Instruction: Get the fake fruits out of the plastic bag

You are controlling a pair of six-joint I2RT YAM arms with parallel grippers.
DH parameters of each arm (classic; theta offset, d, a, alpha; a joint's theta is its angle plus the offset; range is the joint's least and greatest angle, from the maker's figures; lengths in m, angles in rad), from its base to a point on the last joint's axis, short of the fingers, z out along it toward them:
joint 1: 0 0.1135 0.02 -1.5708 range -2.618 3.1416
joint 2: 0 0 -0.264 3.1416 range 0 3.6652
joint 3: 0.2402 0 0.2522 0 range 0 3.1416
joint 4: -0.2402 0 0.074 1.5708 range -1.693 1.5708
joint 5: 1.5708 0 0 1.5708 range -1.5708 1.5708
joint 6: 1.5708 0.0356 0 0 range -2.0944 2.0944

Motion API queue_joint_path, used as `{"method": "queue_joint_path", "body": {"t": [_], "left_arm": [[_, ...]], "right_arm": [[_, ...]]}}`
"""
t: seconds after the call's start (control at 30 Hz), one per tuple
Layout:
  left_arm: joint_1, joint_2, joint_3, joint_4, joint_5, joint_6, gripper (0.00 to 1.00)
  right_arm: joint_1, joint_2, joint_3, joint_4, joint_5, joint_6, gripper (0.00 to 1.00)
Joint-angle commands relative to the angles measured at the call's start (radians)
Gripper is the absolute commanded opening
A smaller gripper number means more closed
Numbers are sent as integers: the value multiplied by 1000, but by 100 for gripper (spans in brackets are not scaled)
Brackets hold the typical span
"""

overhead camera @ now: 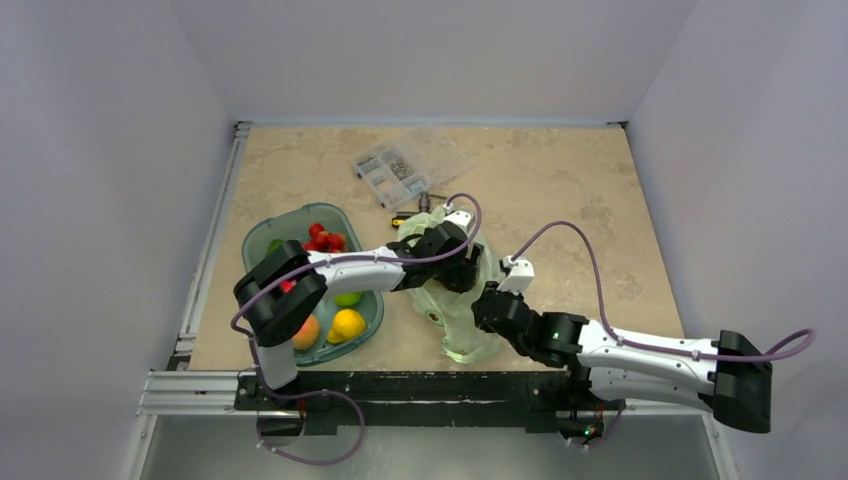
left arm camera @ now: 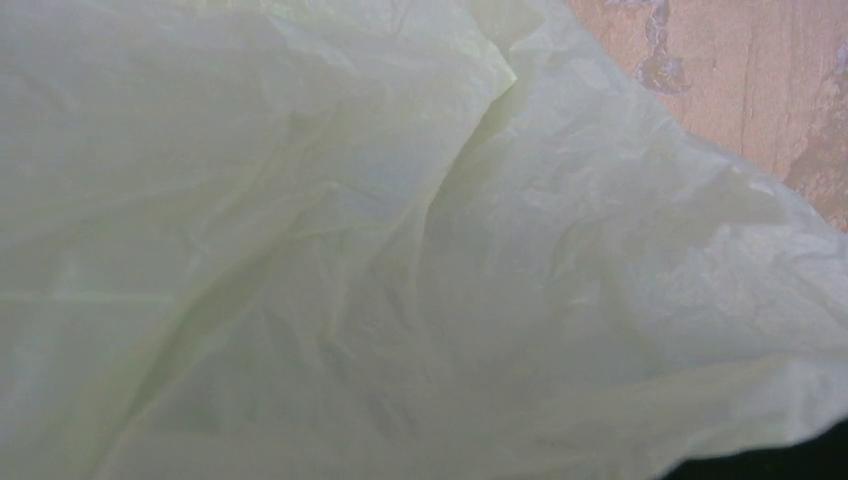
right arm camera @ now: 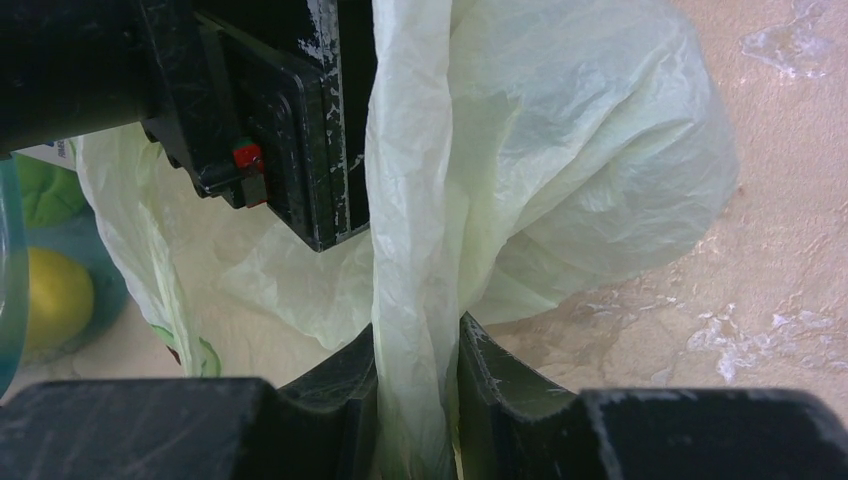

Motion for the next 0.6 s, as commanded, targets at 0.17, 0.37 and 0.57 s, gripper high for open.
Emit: {"method": "queue_joint_path", "body": {"t": [0.17,0.37,0.57], "left_arm": [[8,-18,26,13,116,54,55],[11,-134,-49,31,173,41,34],[11,-281,-135,35,236,24,22]], "right_arm": [[-3,-23,-8,15,20,12,21],[-5,4,2,9,21,19,19],[-5,-4,-12,7,23,40,17]]}}
